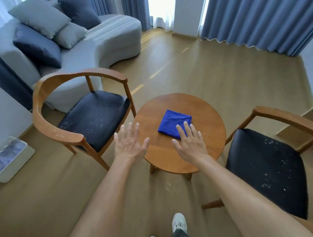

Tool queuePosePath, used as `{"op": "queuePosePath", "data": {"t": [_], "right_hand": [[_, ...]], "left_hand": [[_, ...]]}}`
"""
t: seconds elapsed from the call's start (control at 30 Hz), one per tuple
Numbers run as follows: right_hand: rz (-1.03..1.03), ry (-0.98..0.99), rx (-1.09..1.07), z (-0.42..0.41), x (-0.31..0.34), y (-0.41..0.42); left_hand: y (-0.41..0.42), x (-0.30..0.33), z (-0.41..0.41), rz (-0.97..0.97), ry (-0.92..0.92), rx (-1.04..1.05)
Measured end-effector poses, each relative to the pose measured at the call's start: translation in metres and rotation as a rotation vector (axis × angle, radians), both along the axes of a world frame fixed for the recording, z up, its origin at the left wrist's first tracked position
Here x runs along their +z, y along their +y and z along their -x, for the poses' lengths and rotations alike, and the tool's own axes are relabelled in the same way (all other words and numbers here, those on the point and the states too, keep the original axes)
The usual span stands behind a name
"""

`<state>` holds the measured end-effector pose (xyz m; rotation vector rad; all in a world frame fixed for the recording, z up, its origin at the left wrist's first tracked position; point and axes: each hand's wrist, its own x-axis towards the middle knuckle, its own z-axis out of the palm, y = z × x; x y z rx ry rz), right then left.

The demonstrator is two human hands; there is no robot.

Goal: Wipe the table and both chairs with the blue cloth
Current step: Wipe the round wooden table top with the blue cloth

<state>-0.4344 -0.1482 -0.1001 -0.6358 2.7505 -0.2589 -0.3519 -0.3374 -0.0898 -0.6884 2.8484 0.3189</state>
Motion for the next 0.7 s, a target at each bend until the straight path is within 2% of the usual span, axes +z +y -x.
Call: {"op": "queuePosePath", "data": {"t": [0.37, 0.7], "right_hand": [[-0.009, -0.138, -0.177, 0.122, -0.062, -0.042], [-0.04, -0.252, -0.302, 0.184, -0.109, -0.068]], "left_hand": [[-0.044, -0.051, 0.141, -0.029, -0.113, -0.131], [-0.077, -0.108, 0.23, -0.119, -0.231, -0.284]]}}
